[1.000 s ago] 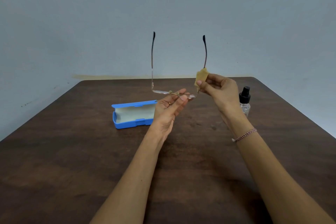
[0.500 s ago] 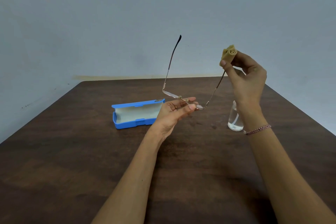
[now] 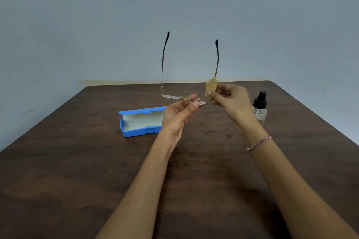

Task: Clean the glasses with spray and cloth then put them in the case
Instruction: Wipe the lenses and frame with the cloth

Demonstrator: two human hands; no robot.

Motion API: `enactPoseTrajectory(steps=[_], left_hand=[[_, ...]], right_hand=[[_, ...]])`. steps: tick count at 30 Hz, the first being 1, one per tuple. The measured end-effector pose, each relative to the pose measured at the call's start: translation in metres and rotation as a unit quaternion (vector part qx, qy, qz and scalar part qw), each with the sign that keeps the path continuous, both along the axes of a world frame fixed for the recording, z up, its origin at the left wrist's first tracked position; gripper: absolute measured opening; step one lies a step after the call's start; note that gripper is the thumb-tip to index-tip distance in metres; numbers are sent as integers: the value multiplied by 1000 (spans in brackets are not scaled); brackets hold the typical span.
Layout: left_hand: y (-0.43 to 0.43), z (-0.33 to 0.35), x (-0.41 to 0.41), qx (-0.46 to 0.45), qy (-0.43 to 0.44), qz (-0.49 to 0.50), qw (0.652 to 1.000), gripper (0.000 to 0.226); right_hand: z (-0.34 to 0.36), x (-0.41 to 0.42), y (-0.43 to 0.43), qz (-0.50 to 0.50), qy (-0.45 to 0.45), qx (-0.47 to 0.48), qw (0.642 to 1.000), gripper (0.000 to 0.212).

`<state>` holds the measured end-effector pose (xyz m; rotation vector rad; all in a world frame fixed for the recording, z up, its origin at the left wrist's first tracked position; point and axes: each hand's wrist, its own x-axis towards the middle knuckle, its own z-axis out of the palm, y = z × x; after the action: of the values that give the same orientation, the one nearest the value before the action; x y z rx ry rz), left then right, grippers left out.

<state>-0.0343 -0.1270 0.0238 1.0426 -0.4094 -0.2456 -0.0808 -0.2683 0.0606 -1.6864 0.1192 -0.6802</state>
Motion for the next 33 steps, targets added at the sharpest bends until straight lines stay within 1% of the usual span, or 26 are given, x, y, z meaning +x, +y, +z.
enactPoseTrajectory(steps=[2, 4, 6, 11, 14, 17, 19, 21, 25, 28, 31, 33], left_hand=[[-1, 1, -1, -6, 7, -6, 1000, 19], [-2, 1, -1, -24, 24, -16, 999, 27], [2, 3, 1, -46, 32, -14, 998, 31], [14, 10, 6, -85, 31, 2, 996, 26], [15, 11, 6, -69, 30, 8, 997, 33], [15, 9, 6, -53, 27, 24, 998, 29], [16, 8, 7, -51, 27, 27, 998, 31], [16, 6, 8, -48, 29, 29, 998, 33], [16, 7, 7, -40, 24, 31, 998, 31], [16, 7, 7, -33, 28, 38, 998, 29], [14, 4, 6, -21, 10, 45, 999, 28], [13, 3, 5, -9, 0, 52, 999, 30]], right_hand=[[1, 0, -1, -16, -11, 2, 1000, 29], [2, -2, -4, -39, -22, -7, 999, 26], [5, -4, -7, -60, -30, -15, 998, 23], [11, -10, -14, -83, -41, -27, 995, 25], [12, -10, -14, -104, -37, -50, 993, 28], [11, -10, -13, -113, -35, -56, 991, 30], [12, -10, -12, -115, -40, -54, 991, 27], [13, -10, -12, -128, -53, -45, 989, 27], [18, -12, -13, -167, -86, -26, 982, 23], [25, -18, -10, -202, -137, -22, 970, 18], [29, -23, 0, -170, -199, -7, 965, 15], [27, -21, 9, -133, -189, -21, 973, 14]])
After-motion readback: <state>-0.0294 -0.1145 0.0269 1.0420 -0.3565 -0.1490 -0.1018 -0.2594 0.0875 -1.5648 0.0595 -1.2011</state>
